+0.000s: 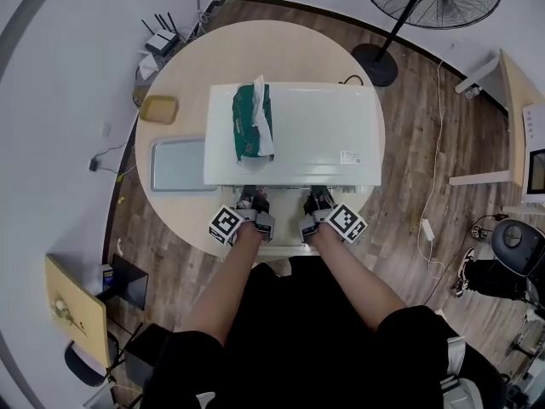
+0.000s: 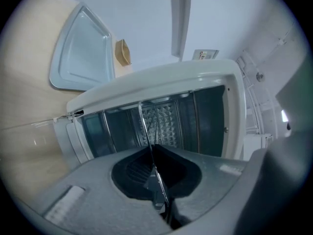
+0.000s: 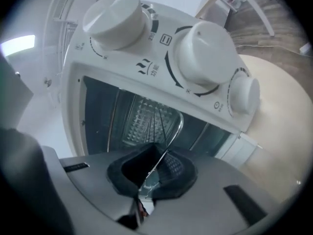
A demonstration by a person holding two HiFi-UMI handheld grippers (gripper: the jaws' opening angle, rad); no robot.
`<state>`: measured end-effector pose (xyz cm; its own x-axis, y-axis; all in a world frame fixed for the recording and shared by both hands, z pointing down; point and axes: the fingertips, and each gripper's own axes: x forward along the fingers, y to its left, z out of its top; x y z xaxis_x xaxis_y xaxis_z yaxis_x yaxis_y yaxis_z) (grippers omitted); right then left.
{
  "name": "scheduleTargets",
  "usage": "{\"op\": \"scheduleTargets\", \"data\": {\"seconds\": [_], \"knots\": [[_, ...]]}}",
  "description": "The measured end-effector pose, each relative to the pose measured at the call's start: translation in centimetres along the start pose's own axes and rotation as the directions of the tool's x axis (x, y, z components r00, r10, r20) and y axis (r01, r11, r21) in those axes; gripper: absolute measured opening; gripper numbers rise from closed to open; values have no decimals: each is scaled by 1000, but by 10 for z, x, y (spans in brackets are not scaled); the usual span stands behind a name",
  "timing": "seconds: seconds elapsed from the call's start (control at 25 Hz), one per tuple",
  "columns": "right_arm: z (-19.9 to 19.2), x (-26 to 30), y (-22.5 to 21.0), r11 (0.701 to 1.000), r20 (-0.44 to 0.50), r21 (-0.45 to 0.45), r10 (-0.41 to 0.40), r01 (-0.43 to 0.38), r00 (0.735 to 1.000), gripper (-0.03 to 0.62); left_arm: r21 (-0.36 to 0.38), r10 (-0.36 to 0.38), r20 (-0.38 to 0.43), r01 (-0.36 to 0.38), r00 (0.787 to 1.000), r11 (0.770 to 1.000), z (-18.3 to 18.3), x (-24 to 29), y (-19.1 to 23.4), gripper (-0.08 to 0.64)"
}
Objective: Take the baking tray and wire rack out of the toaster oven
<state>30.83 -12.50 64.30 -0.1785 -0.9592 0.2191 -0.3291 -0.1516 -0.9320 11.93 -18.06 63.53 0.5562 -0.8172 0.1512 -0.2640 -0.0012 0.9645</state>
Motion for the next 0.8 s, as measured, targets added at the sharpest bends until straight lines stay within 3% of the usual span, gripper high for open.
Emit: {"op": "scheduleTargets", "data": {"seconds": [0.8], "knots": [[-38,-71,1,1000,46,-3,-19,20,999,3,-13,-27,-124,25,992,1000,-24,-73,1,21]]}}
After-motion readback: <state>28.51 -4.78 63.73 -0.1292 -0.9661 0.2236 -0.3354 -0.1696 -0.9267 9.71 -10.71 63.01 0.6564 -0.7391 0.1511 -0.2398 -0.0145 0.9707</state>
